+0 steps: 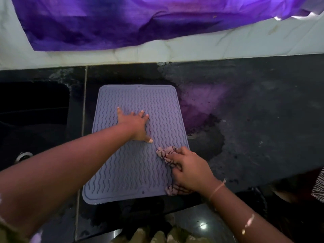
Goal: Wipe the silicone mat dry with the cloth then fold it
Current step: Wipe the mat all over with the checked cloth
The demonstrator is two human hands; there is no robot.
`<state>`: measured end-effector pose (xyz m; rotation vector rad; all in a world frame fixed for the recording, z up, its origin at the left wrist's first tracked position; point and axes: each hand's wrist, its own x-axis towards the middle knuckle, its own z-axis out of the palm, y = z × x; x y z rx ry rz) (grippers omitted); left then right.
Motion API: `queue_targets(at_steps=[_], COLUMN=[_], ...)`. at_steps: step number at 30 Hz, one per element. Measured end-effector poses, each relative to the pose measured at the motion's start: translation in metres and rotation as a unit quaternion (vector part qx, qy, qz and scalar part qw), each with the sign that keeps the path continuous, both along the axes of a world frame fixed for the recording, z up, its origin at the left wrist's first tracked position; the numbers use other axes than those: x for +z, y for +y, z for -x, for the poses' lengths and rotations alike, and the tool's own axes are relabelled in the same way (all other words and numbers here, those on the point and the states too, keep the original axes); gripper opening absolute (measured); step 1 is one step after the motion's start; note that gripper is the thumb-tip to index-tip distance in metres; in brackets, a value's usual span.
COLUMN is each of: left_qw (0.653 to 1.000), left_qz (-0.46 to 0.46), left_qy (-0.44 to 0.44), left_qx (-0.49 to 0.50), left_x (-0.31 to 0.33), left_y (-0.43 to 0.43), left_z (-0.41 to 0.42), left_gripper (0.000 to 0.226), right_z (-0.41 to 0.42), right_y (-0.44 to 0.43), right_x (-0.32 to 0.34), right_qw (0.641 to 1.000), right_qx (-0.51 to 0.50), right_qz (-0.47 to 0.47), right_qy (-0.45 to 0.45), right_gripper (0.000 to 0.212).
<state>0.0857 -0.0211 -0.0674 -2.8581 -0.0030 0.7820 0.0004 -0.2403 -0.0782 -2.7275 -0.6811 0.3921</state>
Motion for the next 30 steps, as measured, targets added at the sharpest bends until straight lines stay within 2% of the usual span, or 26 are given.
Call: queue_targets(at_steps=[3, 5, 8, 16, 21, 26, 30], left_qw=[0.998, 0.996, 0.996, 0.997, 0.996, 0.996, 0.997], left_qz=[0.044, 0.092, 0.077, 0.074, 0.088, 0.087, 0.082], left_qy=[-0.040, 0.009, 0.045, 0.013, 0.006, -0.001, -0.006], left_qx=[-0.030, -0.017, -0.004, -0.018, -0.011, 0.003, 0.008], left_x=[-0.005, -0.010, -0.017, -0.028, -0.031, -0.026, -0.023], left_y=[-0.005, -0.009, -0.013, -0.006, -0.003, -0.006, -0.008], left_z=[0.025, 0.047, 0.066, 0.069, 0.069, 0.062, 0.059], left_gripper=[0.092, 0.105, 0.114, 0.107, 0.108, 0.110, 0.110], right_z=[-0.040, -0.068, -0.086, -0.005, 0.019, -0.047, -0.077], right_y=[0.013, 0.026, 0.042, 0.023, 0.010, 0.033, 0.058], right_x=[0.007, 0.007, -0.001, -0.013, -0.009, 0.004, 0.004], right_qw=[0.996, 0.994, 0.991, 0.994, 0.994, 0.981, 0.986], right_qx=[-0.057, -0.090, -0.130, -0.067, -0.099, -0.163, -0.164], right_qz=[-0.071, -0.064, -0.019, 0.020, -0.011, -0.083, -0.010], right_qy=[-0.005, -0.018, 0.008, -0.087, -0.042, -0.062, -0.001], right_gripper=[0.041, 0.043, 0.048, 0.046, 0.039, 0.038, 0.046])
